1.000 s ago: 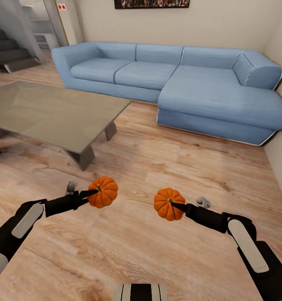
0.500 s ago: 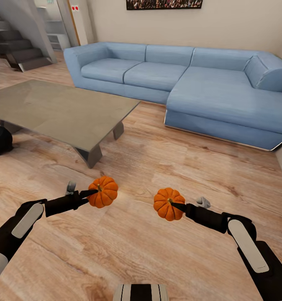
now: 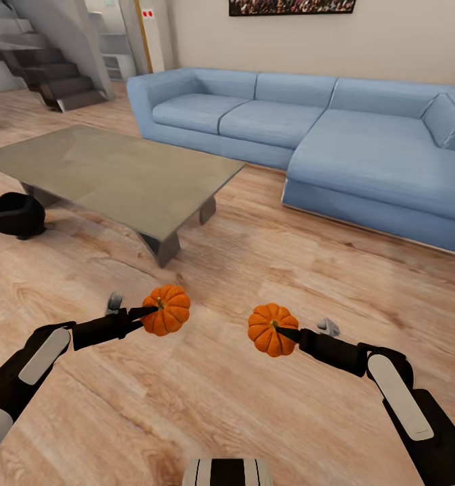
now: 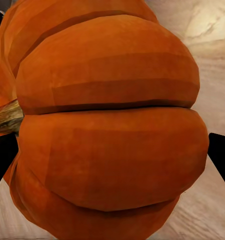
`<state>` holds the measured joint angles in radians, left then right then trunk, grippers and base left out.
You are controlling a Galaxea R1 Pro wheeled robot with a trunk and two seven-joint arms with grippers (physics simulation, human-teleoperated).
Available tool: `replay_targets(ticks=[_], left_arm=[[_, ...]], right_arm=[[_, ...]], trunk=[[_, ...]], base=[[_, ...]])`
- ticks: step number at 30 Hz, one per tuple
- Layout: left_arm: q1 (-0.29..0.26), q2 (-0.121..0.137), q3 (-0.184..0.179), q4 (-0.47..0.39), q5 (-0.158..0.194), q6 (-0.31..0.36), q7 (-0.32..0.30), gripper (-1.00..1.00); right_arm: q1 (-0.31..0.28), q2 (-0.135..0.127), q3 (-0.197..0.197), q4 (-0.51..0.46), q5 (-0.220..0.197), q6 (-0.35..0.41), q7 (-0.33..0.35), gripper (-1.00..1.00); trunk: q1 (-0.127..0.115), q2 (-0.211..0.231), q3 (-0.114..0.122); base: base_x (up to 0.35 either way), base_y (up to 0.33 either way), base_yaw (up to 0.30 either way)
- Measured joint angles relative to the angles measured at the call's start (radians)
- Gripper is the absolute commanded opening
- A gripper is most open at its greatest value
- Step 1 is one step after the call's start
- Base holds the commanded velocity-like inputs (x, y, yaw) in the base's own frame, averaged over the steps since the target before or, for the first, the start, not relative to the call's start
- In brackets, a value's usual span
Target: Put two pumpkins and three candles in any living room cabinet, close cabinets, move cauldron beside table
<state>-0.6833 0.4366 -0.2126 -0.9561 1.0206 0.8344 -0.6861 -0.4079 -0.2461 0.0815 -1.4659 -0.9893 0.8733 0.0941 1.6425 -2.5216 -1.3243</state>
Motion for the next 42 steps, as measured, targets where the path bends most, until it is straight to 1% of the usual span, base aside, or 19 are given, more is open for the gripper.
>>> replay_targets(ticks=[9,13,19,31,38,42], left_arm=[[0.0,0.0,0.0,0.0,-0.003,-0.002,0.0,-1.0],[0.0,0.0,0.0,0.001,-0.005,-0.003,0.0,-1.0],[0.0,0.0,-0.001,0.002,-0.007,-0.003,0.0,-1.0],[-0.001,0.0,-0.001,0.005,-0.007,-0.002,0.0,-1.0],[-0.001,0.0,0.0,0.006,-0.007,-0.003,0.0,-1.0],[-0.001,0.0,0.0,0.004,-0.007,-0.003,0.0,-1.0]], right_arm=[[0.0,0.0,0.001,0.0,0.001,0.0,0.0,-1.0],[0.0,0.0,0.001,0.0,0.005,0.0,0.0,-1.0],[0.0,0.0,0.001,0.0,0.005,-0.001,0.0,-1.0],[0.0,0.001,0.001,0.001,0.009,-0.001,0.0,-1.0],[0.0,0.001,0.001,0.0,0.008,-0.001,0.0,-1.0],[0.0,0.001,0.001,0.0,0.006,0.0,0.0,-1.0]], trunk=[[0.0,0.0,0.0],[0.0,0.0,0.0],[0.0,0.0,0.0],[0.0,0.0,0.0],[0.0,0.0,0.0],[0.0,0.0,0.0]], base=[[0.0,0.001,0.288],[0.01,0.103,0.289],[0.059,0.243,0.235],[0.13,0.279,0.029],[0.203,0.278,0.229],[0.116,0.139,0.283]])
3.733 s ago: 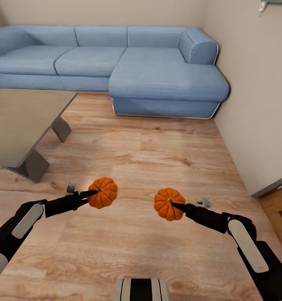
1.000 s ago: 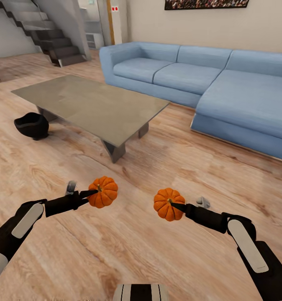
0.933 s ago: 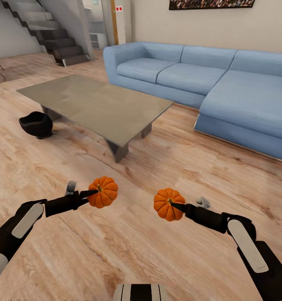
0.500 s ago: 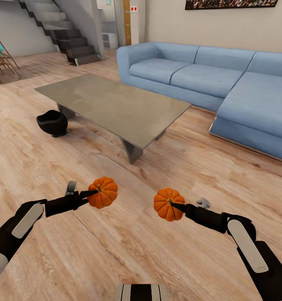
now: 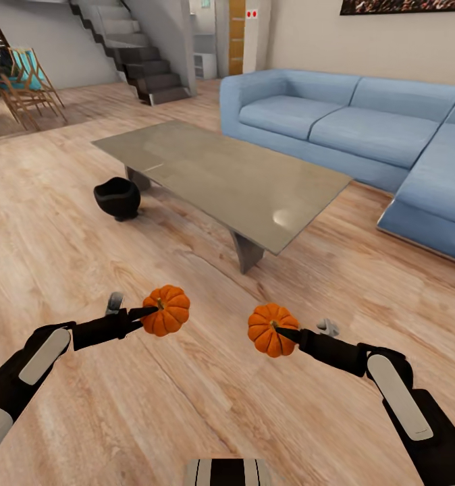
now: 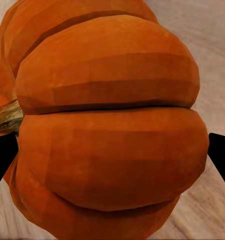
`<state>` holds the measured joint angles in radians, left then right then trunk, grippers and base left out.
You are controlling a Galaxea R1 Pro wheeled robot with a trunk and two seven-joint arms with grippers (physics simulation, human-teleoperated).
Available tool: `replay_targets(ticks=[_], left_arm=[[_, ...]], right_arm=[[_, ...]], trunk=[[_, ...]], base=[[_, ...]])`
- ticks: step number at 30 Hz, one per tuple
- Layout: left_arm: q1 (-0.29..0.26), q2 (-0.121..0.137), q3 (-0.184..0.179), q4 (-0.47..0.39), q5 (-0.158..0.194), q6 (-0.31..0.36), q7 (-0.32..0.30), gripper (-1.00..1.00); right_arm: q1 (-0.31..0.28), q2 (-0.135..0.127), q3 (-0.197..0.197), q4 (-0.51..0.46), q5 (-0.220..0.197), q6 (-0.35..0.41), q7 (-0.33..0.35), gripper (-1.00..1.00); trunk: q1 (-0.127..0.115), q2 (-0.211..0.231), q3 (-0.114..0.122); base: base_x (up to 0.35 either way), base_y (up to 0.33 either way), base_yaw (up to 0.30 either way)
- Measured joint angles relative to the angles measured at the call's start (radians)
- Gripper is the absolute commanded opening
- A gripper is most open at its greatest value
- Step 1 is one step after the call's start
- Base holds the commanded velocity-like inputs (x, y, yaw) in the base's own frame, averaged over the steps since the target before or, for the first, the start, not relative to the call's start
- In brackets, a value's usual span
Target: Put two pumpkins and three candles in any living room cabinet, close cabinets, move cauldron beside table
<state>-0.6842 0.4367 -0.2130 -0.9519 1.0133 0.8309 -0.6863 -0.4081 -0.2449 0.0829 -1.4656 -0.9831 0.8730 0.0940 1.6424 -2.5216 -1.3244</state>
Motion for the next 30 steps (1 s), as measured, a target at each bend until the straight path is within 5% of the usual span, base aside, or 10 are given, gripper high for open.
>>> replay_targets(ticks=[12,30], left_arm=[[0.0,0.0,0.0,-0.003,0.0,-0.001,0.0,-1.0],[0.0,0.0,0.0,0.0,0.0,0.001,0.0,-1.0]], right_arm=[[0.0,0.013,0.0,0.0,0.004,0.0,-0.002,-1.0],[-0.001,0.014,0.0,0.0,0.005,0.0,-0.002,-1.0]], trunk=[[0.0,0.0,0.0],[0.0,0.0,0.0]], base=[[0.034,0.021,0.289],[0.259,0.142,0.29]])
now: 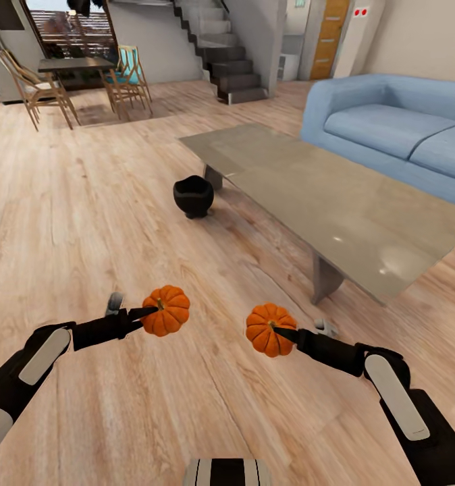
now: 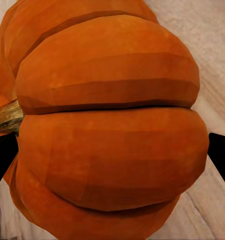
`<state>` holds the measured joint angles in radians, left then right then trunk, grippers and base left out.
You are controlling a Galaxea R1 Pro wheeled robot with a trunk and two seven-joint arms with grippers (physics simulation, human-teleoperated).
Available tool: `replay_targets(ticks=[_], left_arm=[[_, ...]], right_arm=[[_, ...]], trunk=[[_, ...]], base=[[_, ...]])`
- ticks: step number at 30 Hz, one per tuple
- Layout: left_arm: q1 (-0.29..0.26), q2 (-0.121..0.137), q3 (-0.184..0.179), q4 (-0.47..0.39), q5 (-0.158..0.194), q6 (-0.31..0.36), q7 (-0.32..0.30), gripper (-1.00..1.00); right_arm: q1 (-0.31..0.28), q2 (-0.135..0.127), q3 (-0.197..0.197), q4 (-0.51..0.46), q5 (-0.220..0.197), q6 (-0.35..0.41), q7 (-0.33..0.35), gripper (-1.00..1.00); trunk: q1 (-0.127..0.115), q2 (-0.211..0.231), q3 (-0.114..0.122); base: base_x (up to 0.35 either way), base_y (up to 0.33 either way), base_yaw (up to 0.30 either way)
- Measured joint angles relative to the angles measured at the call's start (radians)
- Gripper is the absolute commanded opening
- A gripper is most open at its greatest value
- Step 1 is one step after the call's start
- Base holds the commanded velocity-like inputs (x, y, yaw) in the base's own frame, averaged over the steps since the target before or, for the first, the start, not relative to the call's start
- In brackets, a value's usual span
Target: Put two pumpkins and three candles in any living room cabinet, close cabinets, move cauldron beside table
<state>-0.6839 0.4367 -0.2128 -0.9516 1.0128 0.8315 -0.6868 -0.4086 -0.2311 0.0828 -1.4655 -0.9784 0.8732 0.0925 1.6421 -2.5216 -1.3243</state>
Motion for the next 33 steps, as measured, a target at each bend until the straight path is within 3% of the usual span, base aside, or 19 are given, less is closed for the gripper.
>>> replay_targets(ticks=[33], left_arm=[[-0.001,-0.001,0.0,0.006,0.001,-0.001,0.002,-1.0]], right_arm=[[0.0,0.005,0.0,0.0,-0.001,0.0,0.0,-1.0]], trunk=[[0.0,0.0,0.009]], base=[[0.275,0.194,0.269]])
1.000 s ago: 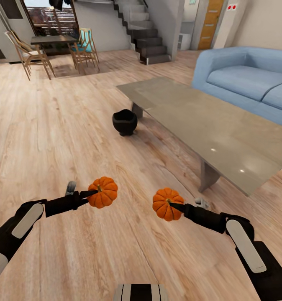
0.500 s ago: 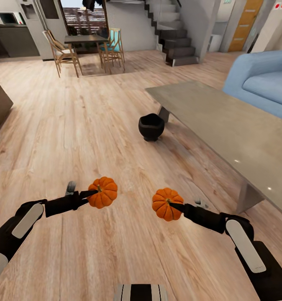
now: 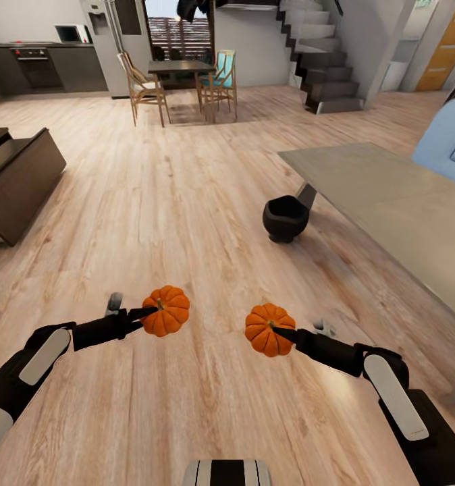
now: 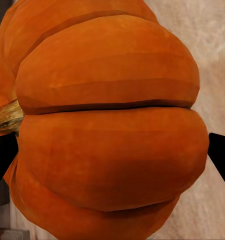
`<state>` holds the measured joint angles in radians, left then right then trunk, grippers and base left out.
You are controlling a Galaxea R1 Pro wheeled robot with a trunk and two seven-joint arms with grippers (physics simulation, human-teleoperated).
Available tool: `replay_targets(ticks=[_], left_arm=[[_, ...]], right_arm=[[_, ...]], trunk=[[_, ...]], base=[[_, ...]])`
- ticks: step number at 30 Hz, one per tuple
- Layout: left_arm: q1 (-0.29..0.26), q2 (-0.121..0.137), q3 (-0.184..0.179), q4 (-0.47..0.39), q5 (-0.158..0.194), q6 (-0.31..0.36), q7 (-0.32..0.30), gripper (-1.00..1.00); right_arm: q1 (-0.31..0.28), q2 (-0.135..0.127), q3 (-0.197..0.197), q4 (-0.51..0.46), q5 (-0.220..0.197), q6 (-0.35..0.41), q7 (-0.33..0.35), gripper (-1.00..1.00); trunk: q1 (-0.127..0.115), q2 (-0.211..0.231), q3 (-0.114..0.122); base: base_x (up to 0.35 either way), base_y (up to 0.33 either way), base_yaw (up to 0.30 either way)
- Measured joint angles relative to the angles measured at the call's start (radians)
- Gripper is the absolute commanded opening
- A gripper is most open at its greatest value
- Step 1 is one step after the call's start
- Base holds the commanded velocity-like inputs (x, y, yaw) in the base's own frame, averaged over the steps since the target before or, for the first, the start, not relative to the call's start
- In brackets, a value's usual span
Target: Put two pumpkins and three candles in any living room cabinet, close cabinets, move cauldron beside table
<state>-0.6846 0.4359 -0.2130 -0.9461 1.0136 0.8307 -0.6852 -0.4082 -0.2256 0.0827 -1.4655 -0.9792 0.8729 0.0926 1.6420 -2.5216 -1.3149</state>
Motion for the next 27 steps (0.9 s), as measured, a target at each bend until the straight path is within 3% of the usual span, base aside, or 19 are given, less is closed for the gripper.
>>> replay_targets(ticks=[27], left_arm=[[0.0,-0.001,0.0,0.0,0.0,0.0,0.001,-1.0]], right_arm=[[0.0,0.001,0.002,0.0,0.001,0.0,0.0,-1.0]], trunk=[[0.0,0.0,0.036]], base=[[0.327,0.052,0.177]])
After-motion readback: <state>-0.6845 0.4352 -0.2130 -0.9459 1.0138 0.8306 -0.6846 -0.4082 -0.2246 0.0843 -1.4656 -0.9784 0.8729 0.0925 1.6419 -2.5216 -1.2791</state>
